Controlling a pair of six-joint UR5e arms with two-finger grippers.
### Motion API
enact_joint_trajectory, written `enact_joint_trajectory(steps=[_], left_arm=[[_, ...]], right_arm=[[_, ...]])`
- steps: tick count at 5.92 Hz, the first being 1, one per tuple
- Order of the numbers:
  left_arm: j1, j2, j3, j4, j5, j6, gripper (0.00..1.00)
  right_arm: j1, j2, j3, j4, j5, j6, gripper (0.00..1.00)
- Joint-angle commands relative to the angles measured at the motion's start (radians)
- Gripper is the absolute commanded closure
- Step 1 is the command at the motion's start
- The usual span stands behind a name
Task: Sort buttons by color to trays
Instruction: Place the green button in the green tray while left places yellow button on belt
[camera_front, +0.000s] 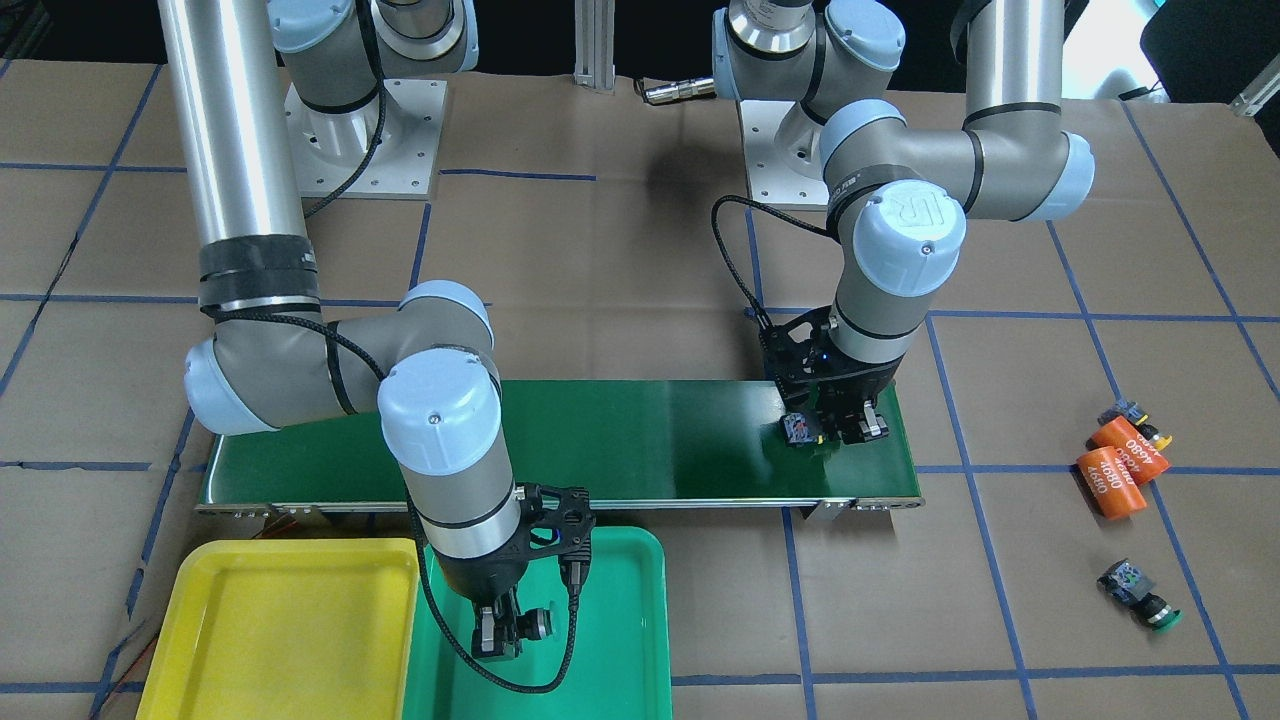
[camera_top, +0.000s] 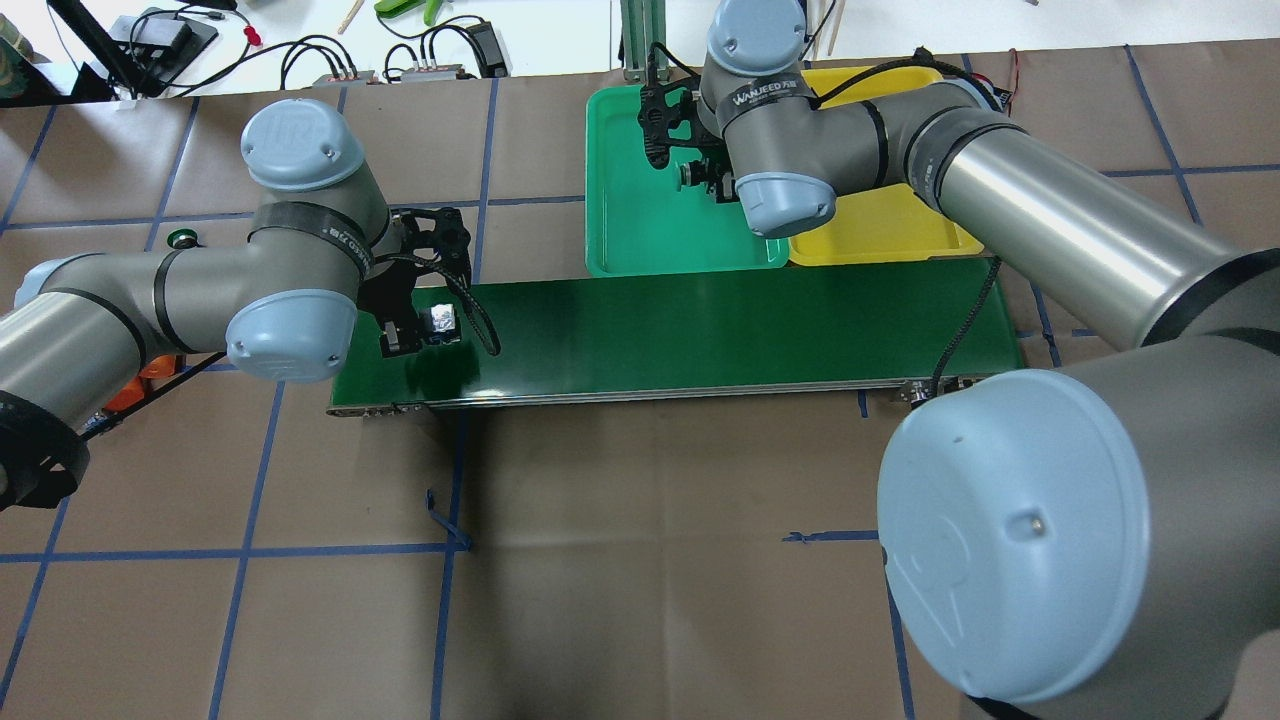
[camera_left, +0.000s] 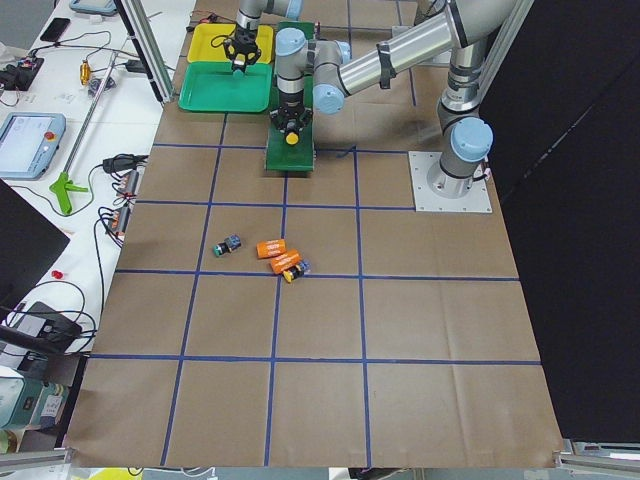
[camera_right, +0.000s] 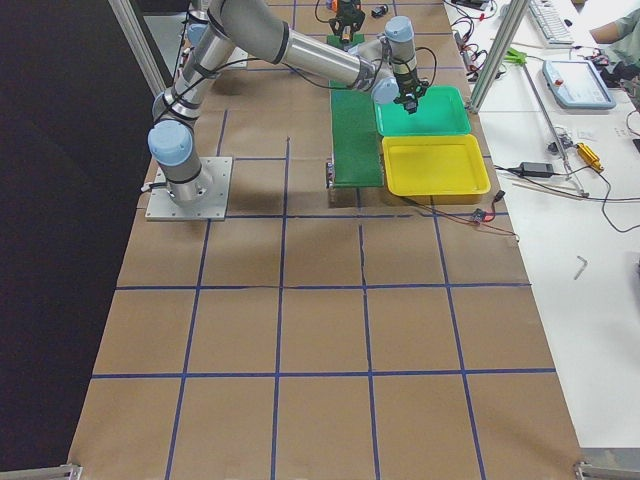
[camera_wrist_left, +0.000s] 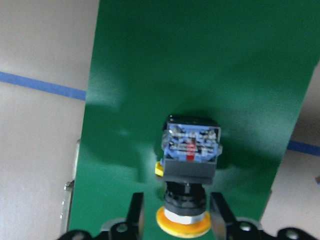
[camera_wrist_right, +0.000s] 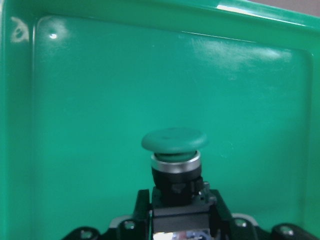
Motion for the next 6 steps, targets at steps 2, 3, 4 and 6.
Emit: enact_joint_trajectory(steps=[2,3,4,6], left_arm=[[0.2,0.031,0.029,-0.019,0.001,-0.047,0.01],[0.29,0.016,0.03,-0.06,-0.006,0.065,0.01],[0.339,0.022,0.033,-0.047,-0.019,0.089,0.01],[0.511,0.007,0.04,-0.042,-0.051,-0.141,0.01]], right_arm=[[-0.004,-0.061,-0.006,0.12,-0.008,0.005,0.0],[-0.016,-0.138,0.003,0.244,-0.023,-0.001,0.0],[-0.016,-0.213,0.01,0.39,-0.023,0.002,0.0],[-0.01,-0.356,0.031,0.659,-0.02,0.004,0.0]])
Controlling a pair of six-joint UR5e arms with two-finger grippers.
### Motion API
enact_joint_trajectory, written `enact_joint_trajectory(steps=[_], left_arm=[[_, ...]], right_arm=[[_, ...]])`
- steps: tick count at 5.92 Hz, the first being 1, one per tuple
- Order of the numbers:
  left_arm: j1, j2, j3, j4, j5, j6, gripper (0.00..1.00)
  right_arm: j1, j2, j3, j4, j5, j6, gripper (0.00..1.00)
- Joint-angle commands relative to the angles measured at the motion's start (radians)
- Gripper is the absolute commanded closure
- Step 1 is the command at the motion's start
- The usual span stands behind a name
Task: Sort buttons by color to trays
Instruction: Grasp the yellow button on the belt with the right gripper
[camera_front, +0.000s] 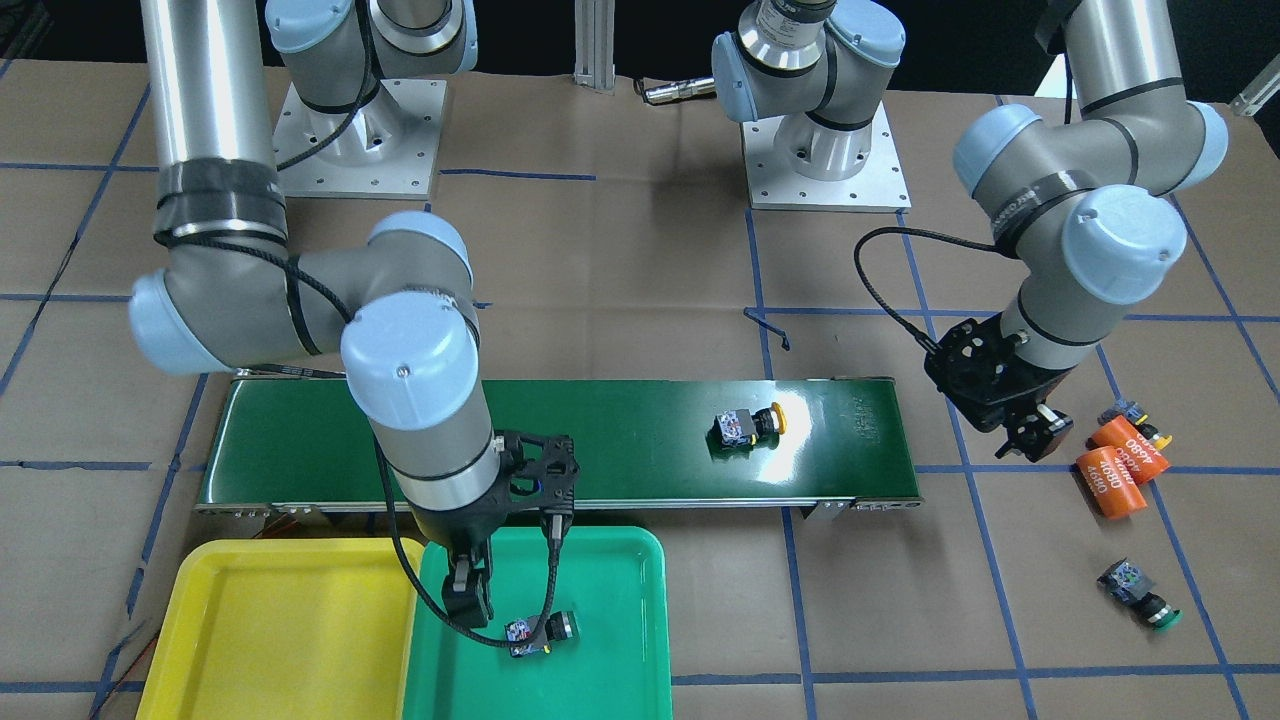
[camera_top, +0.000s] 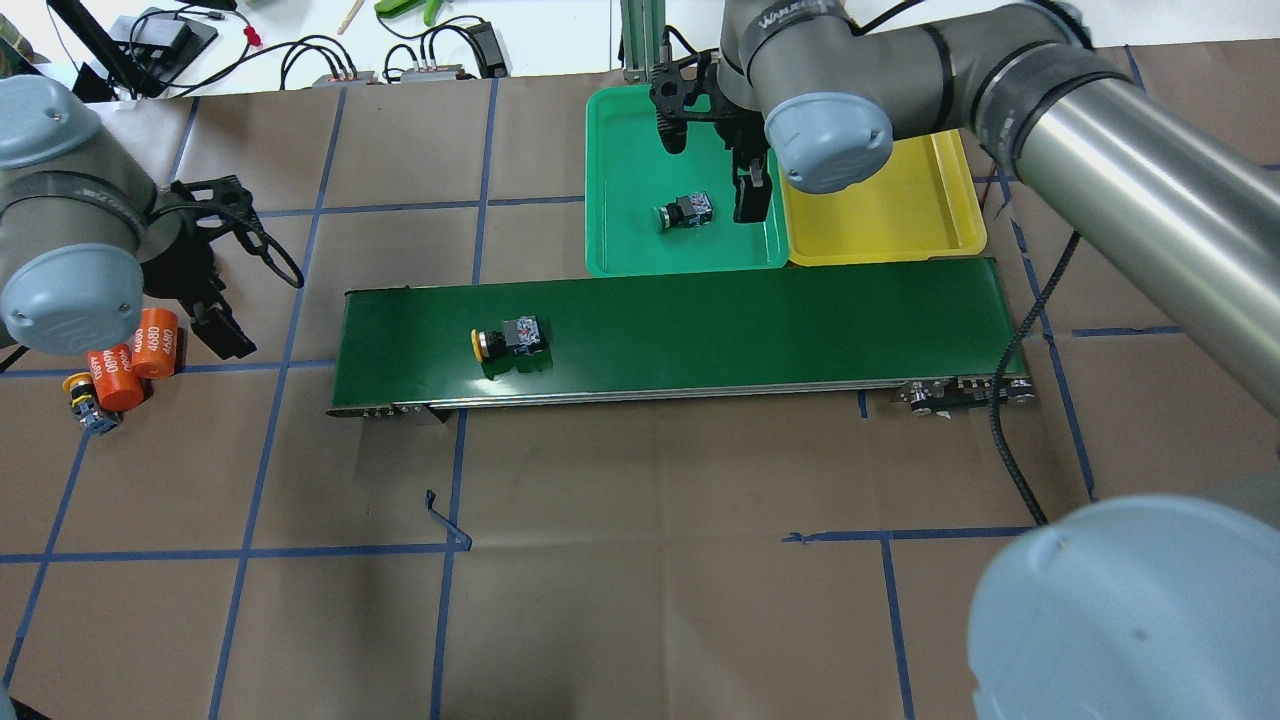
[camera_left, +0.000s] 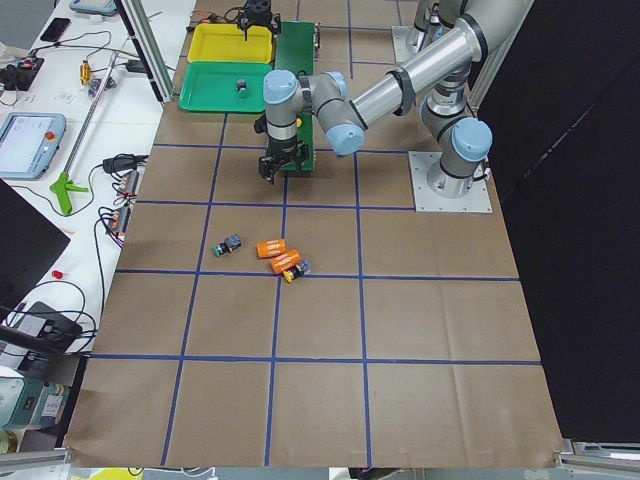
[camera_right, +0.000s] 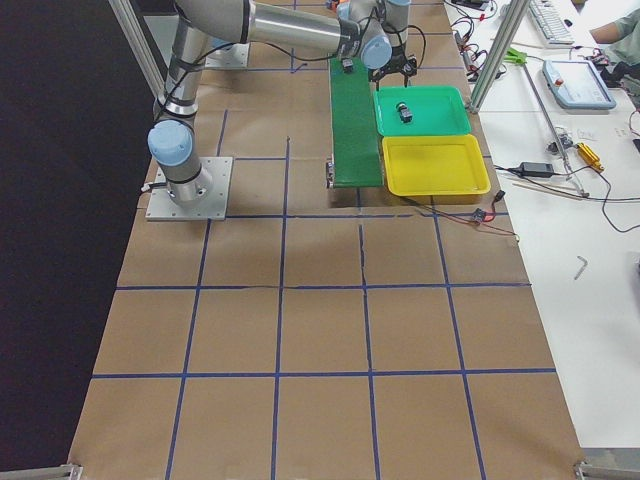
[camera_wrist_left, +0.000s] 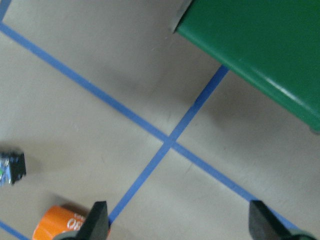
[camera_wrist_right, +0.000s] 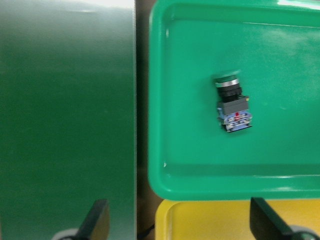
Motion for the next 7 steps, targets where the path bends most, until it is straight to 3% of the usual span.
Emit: enact_joint_trajectory(steps=[1,2,3,4,5,7], left_arm=[[0.122,-0.031,0.011,0.001,-0.043,-0.175,0.01],[0.148,-0.075,0.033,0.006,-0.045,-0.359,0.01],[0.15,-0.133,0.113,0.009,-0.042,-0.495,0.01],[0.15,-0.185,0.168,0.0,-0.037,-0.59,0.01],[0.151,-0.221,0.179,0.012,-0.034,-0.602,0.01],[0.154,-0.274,0.182,0.032,-0.031,-0.603,0.03]], right_arm=[[0.012,-0.081,0.032,0.122,0.008,0.007,0.0],[0.017,-0.082,0.042,0.124,0.009,0.025,0.0],[0.058,-0.076,0.044,0.119,0.017,0.159,0.0],[0.145,-0.041,0.053,0.095,0.016,0.246,0.0],[0.187,-0.006,0.056,0.001,0.017,0.287,0.0],[0.201,0.06,0.087,-0.083,0.016,0.245,0.0]])
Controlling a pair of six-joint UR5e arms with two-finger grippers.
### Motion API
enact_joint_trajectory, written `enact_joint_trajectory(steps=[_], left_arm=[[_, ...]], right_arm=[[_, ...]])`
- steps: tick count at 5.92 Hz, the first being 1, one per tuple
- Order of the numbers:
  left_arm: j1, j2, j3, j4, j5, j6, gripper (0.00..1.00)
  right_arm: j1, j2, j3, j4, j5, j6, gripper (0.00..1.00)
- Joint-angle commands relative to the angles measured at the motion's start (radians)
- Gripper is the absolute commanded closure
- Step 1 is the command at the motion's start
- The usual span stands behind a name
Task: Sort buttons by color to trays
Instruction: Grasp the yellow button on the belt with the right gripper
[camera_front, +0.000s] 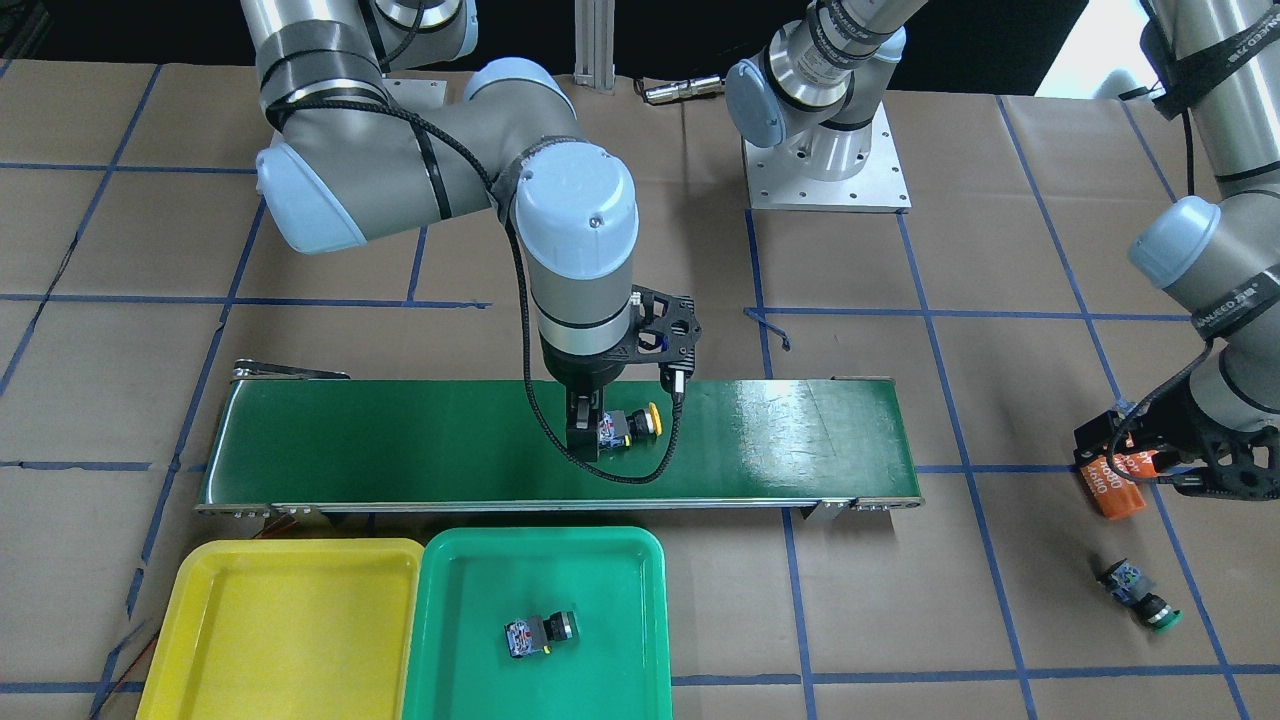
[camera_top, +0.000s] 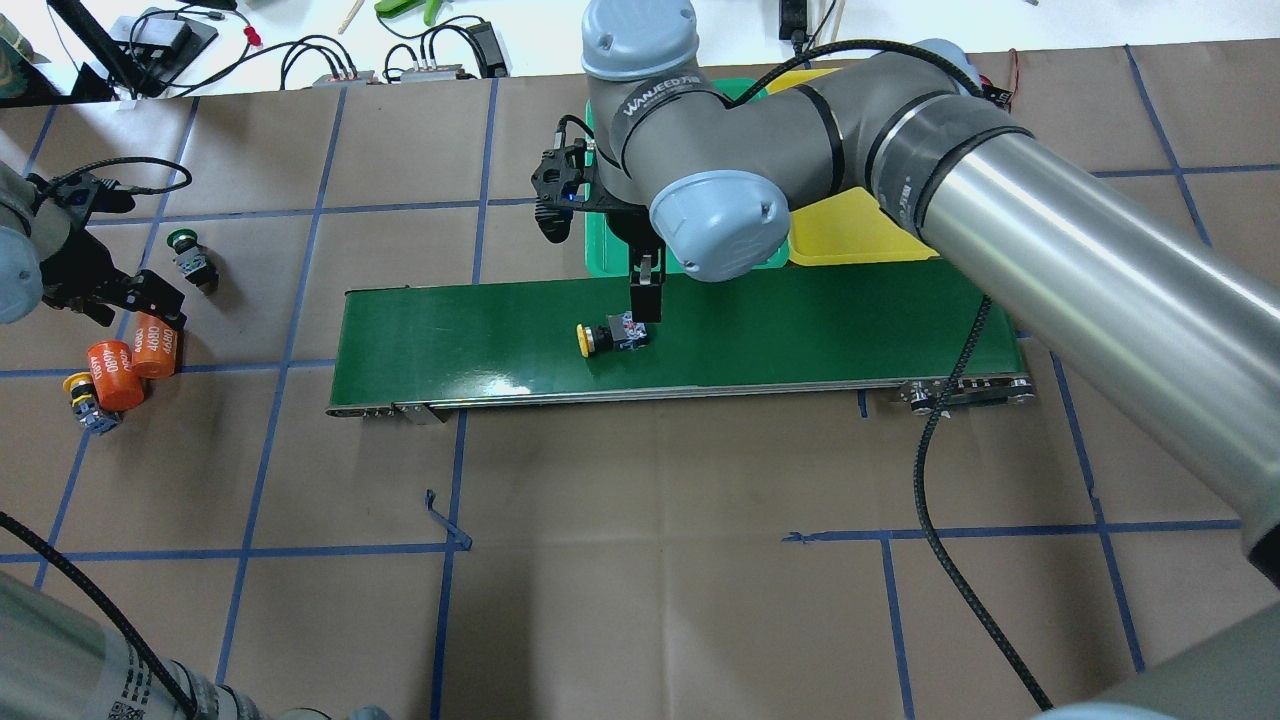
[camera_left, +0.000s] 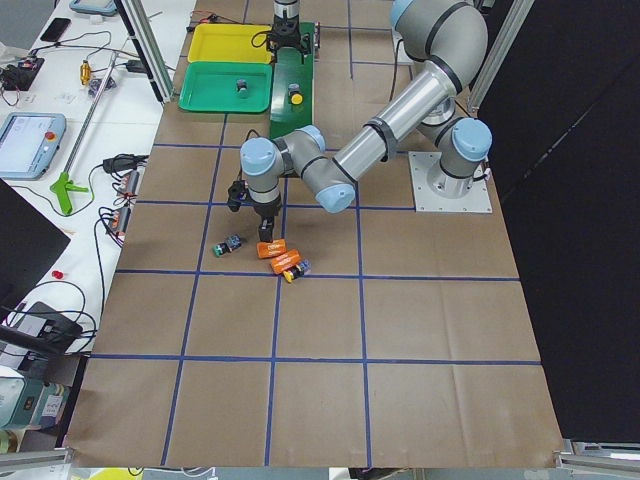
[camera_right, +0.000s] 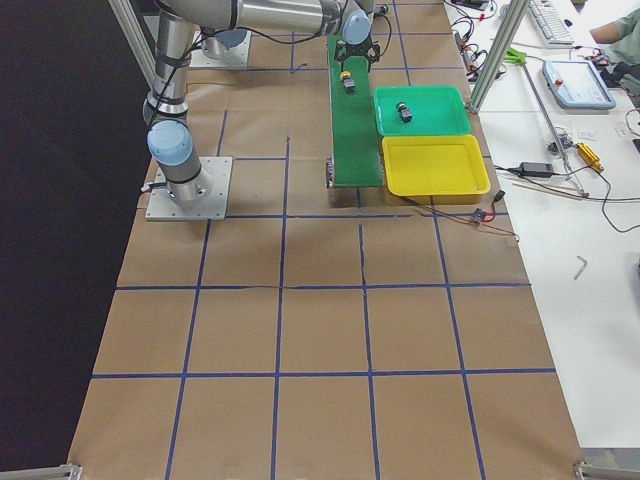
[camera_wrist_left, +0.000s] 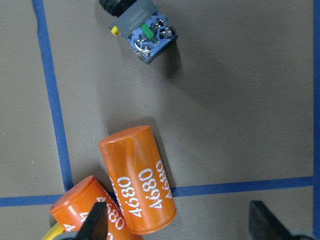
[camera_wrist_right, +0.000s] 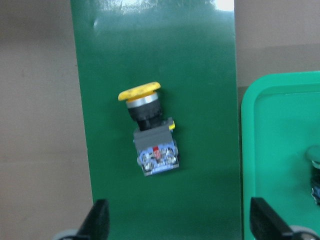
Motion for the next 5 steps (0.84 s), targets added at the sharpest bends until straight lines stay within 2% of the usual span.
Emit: enact_joint_trajectory(steps=[1,3,5], left_arm=[[0.002,-0.05,0.001,0.062,0.008,-0.003,0.03],[0.005,-0.065,-0.021,0.089,0.008,0.001,0.04],[0.04,-0.1,-0.025,0.115,0.006,0.006,0.18]], right_arm=[[0.004,0.029,0.052,-0.076,-0.01,-0.148,0.0],[-0.033,0.017,0.129,-0.146,-0.018,-0.209,0.0],[-0.102,-0.013,0.188,-0.151,-0.013,-0.214,0.04]])
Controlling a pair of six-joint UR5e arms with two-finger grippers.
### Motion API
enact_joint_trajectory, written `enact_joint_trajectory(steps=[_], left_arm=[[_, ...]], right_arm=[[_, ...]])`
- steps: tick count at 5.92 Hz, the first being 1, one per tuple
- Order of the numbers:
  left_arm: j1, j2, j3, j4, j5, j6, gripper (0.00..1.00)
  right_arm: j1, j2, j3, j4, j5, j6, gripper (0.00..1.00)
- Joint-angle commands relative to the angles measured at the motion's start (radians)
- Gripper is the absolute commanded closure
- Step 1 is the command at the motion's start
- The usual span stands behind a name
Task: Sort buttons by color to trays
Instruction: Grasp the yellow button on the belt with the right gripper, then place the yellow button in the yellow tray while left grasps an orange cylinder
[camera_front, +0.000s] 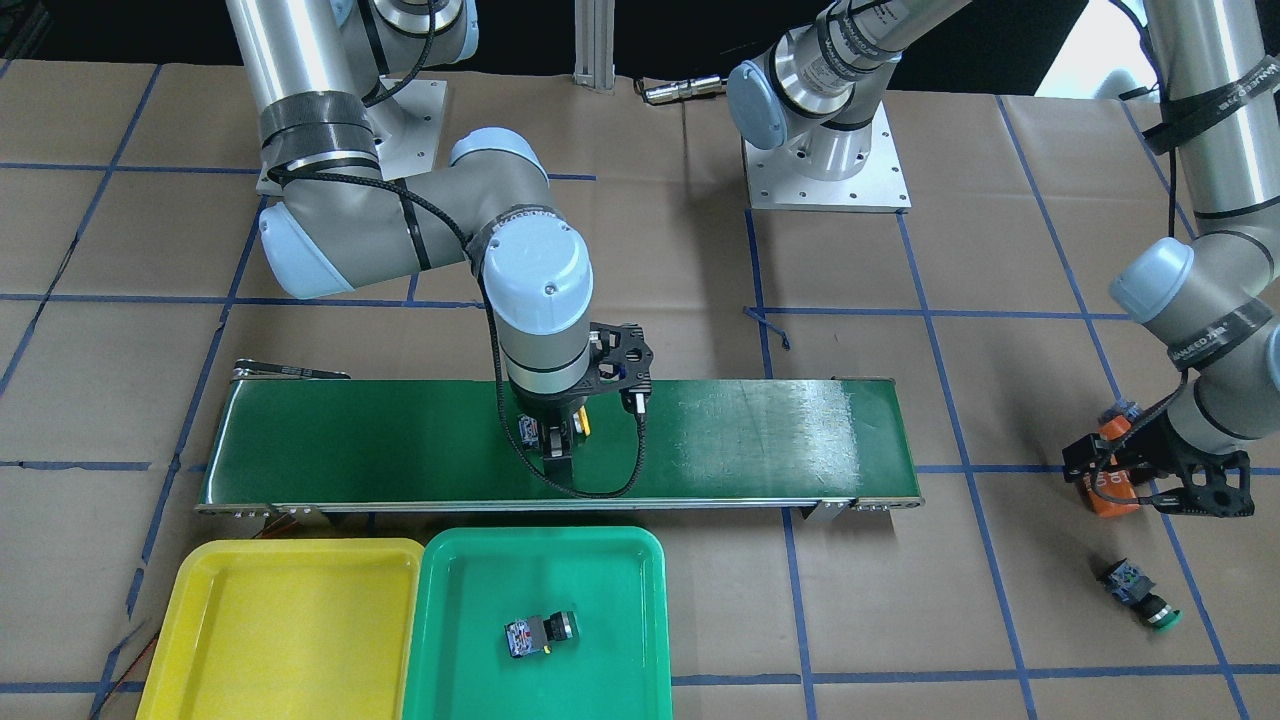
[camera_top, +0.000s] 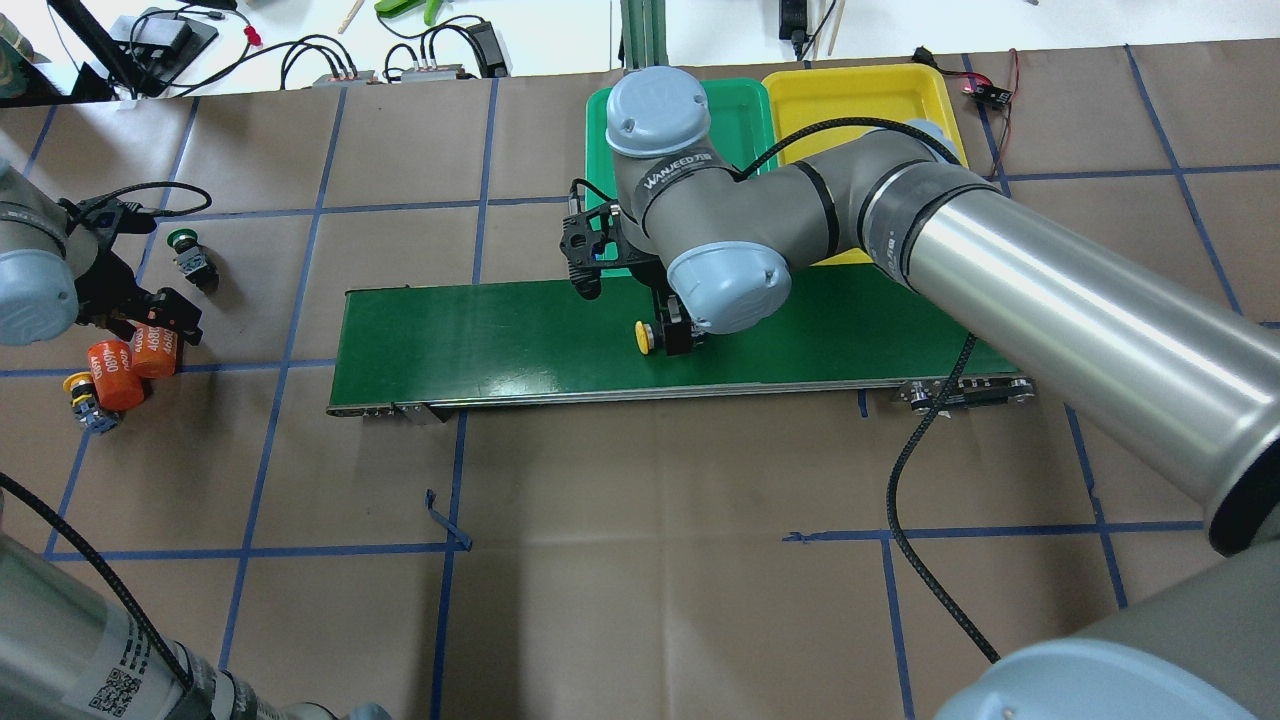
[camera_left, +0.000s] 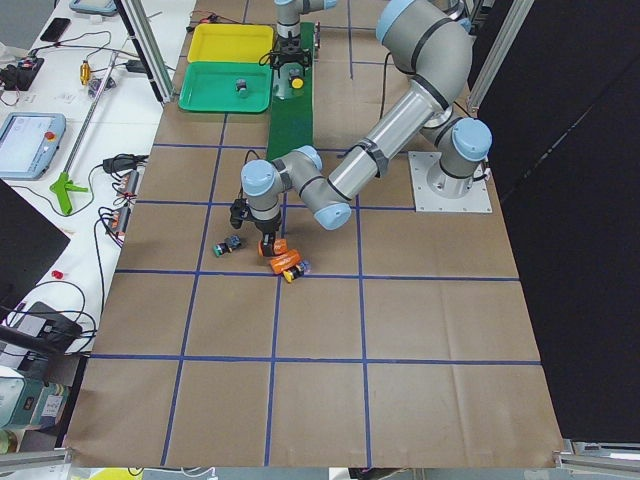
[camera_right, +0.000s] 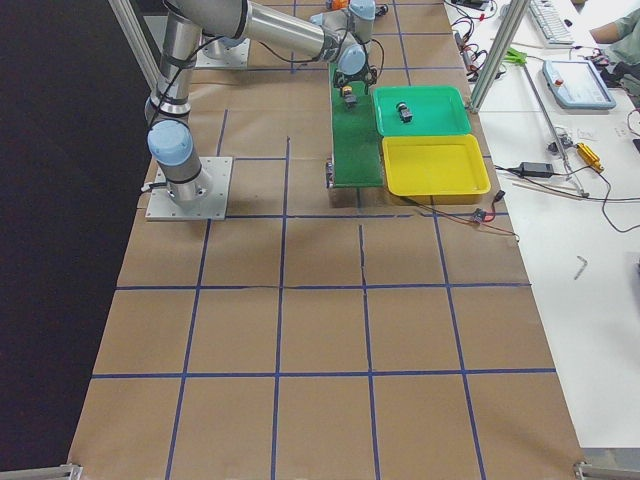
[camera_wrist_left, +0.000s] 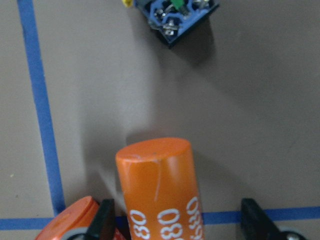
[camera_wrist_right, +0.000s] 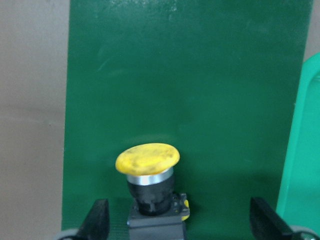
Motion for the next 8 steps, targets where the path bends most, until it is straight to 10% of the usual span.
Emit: enact_joint_trajectory(steps=[1,4,8], left_arm=[[0.013,-0.02,-0.003,0.022,0.001,0.006,0.37],[-0.012,0.028,0.002,-0.002,0.007,0.068,0.9],[-0.324,0.233,0.008,-0.204,0.009,0.444,0.99]], right_arm=[[-0.068,-0.025,0.049,-0.004,0.001,-0.028,0.32],[-0.109,-0.045,0.059,-0.004,-0.057,-0.132,0.86],[-0.34,-0.047,-0.084,-0.012,-0.061,-0.373,0.9]])
